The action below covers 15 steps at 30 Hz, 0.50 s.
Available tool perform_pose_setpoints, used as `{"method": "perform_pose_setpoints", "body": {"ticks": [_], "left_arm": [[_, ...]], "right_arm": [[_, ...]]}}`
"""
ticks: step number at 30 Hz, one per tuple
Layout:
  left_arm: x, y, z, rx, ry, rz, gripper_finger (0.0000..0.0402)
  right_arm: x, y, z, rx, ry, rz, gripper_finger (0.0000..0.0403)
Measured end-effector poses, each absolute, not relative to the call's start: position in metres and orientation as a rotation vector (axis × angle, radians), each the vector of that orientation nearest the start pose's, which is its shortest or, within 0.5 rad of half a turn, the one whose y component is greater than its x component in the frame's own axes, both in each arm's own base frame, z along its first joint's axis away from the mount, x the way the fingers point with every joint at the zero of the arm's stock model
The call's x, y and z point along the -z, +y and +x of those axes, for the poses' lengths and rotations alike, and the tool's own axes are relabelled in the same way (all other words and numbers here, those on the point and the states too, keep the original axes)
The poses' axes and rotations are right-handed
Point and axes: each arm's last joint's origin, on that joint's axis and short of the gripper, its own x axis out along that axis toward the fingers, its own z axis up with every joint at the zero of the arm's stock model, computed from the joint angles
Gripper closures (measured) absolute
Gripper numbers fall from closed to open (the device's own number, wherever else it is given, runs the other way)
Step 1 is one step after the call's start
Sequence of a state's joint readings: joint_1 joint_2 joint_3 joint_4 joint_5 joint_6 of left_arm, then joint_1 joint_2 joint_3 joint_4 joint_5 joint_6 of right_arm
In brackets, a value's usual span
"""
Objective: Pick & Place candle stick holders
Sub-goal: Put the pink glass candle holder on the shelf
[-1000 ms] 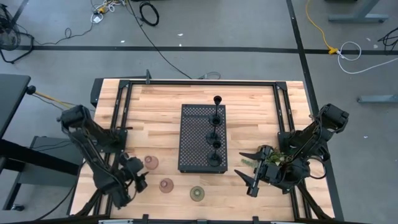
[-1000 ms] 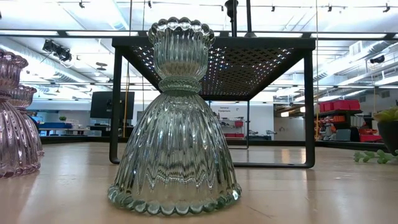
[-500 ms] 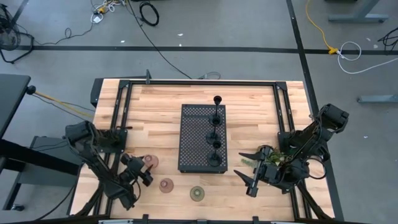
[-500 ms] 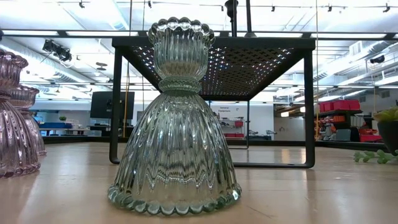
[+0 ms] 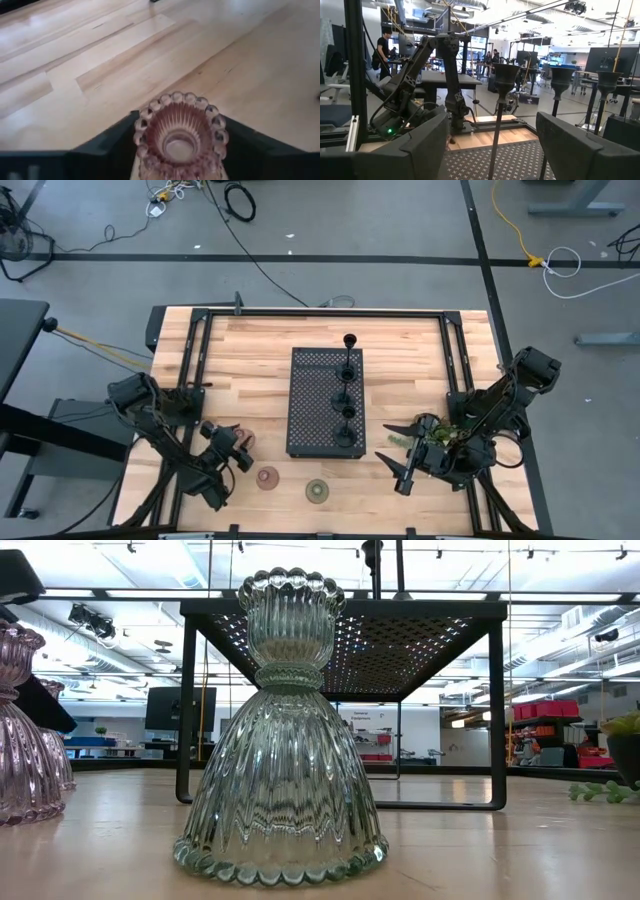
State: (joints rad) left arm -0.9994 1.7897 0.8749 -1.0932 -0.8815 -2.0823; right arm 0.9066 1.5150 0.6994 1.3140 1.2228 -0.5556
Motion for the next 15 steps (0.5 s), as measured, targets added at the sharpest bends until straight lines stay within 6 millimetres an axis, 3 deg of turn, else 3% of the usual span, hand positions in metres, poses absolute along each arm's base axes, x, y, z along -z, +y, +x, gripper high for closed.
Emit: {"method": "perform_pose_setpoints", "body": {"ticks": [4, 12, 15], "left_arm": [[-0.126, -0.188, 0.148, -0.859, 0.575, -0.237, 0.0273], [-0.126, -0.188, 0.149, -0.851, 0.575, -0.231, 0.0271], [-0.137, -0.184, 0.146, -0.874, 0.589, -0.179, 0.0271]], "right_arm": [[-0.267, 0.207, 0.197, 0.374, -0.14, -0.11, 0.0104], [-0.264, 0.205, 0.201, 0.391, -0.126, -0.097, 0.0104], [-0.262, 0.204, 0.203, 0.398, -0.118, -0.101, 0.0104]]}}
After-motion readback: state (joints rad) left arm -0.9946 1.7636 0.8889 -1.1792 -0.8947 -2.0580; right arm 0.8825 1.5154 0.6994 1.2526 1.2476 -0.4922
